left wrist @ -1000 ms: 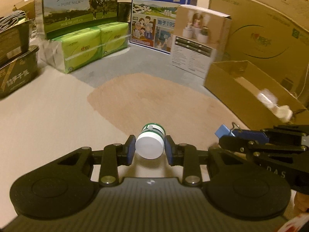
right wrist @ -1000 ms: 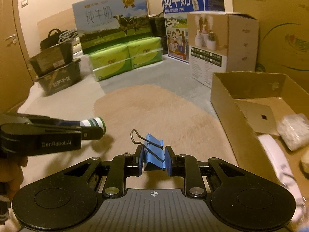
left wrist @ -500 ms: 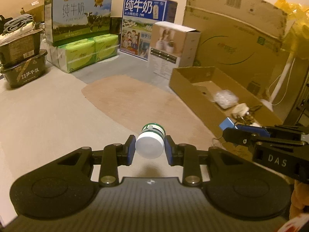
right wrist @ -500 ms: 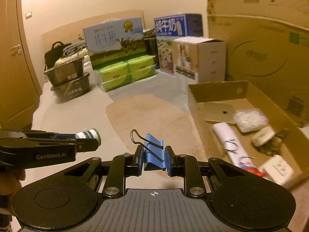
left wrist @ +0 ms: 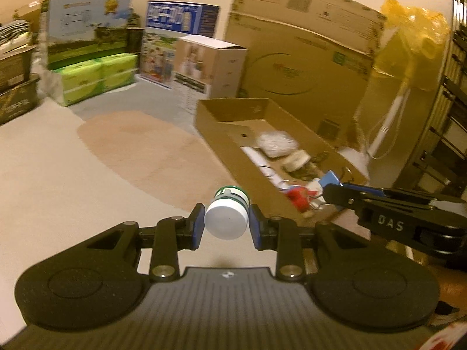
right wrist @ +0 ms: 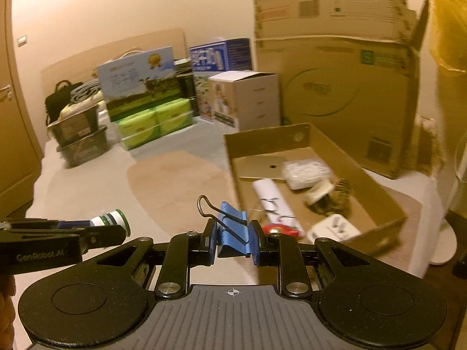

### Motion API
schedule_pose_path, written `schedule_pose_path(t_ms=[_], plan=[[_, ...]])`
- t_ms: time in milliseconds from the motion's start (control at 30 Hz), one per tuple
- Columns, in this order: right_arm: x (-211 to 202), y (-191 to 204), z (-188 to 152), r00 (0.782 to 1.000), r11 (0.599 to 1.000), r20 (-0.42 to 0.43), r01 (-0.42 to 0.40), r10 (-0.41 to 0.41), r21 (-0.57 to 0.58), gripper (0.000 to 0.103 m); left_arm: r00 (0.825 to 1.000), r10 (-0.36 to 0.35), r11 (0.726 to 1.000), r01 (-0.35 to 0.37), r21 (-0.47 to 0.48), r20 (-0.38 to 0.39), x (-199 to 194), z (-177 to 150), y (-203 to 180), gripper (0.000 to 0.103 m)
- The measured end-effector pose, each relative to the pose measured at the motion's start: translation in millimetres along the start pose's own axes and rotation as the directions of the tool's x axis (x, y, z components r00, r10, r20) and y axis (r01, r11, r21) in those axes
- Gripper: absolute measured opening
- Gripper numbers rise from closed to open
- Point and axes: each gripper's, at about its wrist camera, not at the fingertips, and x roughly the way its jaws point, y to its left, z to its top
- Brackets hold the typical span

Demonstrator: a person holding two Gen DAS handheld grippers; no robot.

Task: Organize rigid objects
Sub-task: 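Carry the binder clip and tape roll with both tools over the tray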

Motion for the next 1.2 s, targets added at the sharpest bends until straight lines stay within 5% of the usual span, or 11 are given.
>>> schedule_pose_path(t_ms=[667,1200], plan=[[2.3,-72.7,24.1,0.997,0.997,0.017,0.080,-0.080,0.003,0.023,0.996,-0.084,0.994,0.085,0.067,-0.015,51.7,30.9,-63.8,0.029],[66.6,-113.1,65.3,0.999,0.997,-0.032,0.006,-0.008,-0.071,0.023,0.999,-0.052,0.998,0.052,0.026,-0.011,120.9,69.4,-73.3,0.029]])
